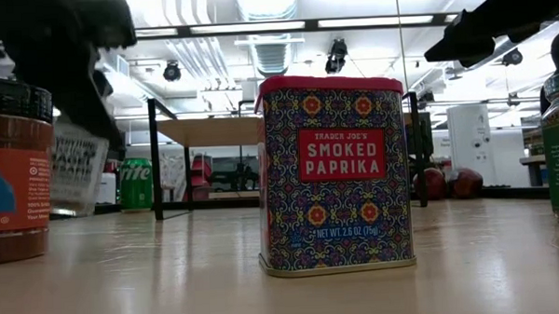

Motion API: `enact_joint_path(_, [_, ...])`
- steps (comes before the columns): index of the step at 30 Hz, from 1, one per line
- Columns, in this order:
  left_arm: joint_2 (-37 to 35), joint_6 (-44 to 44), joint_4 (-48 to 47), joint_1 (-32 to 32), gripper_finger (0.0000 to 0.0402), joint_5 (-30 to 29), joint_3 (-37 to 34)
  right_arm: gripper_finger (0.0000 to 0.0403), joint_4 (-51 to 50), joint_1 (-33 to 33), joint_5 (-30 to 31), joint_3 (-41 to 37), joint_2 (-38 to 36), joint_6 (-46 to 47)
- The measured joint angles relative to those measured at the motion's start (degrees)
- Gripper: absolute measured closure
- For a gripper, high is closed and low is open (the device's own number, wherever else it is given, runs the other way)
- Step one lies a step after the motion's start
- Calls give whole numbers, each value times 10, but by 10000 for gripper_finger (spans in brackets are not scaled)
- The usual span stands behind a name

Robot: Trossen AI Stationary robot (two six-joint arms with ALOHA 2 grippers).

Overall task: Shelf spices
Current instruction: Remove the white seasoning bottle from the shelf, then put the green seasoning bottle on the shelf

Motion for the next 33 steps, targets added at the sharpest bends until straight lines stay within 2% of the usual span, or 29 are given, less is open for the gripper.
enact_joint_path(14, [-16,27,72,1,224,-59,-85,204,1,0,0,0,0,-5])
enact_joint_path(16, [-17,22,84,1,212,-67,-92,204,1,0,0,0,0,-5])
enact_joint_path(19, [-17,11,90,1,174,-80,-95,204,1,0,0,0,0,-5])
enact_joint_path(22, [-17,12,86,1,143,-86,-85,204,1,0,0,0,0,-5])
enact_joint_path(25, [-17,23,77,2,128,-89,-67,204,1,0,0,0,0,-5])
enact_joint_path(33, [-17,28,-79,2,136,-98,30,204,1,0,0,0,0,-5])
